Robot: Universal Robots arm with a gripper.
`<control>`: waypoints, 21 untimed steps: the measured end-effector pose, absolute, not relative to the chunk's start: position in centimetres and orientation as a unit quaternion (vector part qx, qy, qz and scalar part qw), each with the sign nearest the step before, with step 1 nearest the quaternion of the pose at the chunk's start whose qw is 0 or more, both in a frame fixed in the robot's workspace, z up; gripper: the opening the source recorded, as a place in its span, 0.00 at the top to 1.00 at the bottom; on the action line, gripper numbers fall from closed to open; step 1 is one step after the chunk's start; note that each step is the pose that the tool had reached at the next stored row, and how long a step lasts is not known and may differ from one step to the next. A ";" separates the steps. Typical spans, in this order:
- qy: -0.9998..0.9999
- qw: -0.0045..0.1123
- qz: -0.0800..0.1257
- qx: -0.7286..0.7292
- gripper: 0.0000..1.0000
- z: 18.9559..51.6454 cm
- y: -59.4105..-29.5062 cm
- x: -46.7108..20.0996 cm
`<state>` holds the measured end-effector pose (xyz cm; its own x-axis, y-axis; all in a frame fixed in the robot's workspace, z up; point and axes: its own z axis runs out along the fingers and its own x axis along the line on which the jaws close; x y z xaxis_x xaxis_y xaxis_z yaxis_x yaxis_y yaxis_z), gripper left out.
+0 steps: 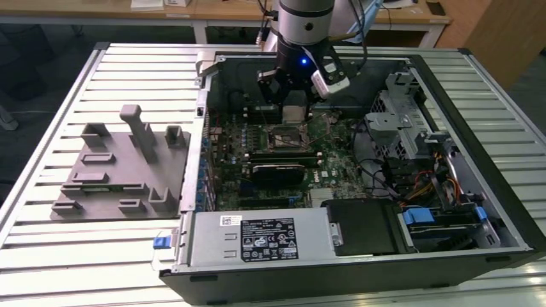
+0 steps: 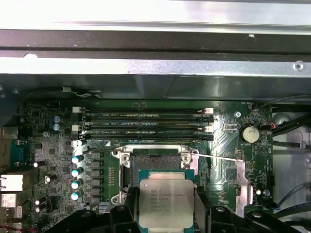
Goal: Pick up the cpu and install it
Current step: 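Place the cpu into insertion slot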
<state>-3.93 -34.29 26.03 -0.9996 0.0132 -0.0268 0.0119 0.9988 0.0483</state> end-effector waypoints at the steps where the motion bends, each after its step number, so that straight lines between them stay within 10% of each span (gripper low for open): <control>1: 1.000 0.014 0.024 0.007 0.46 26.0 -34.3 -3.9; 21: 0.988 0.017 0.022 0.151 0.46 26.0 -34.3 -3.9</control>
<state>-3.93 -34.29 26.02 -0.9537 0.2996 -0.0268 0.2981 0.9533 0.0483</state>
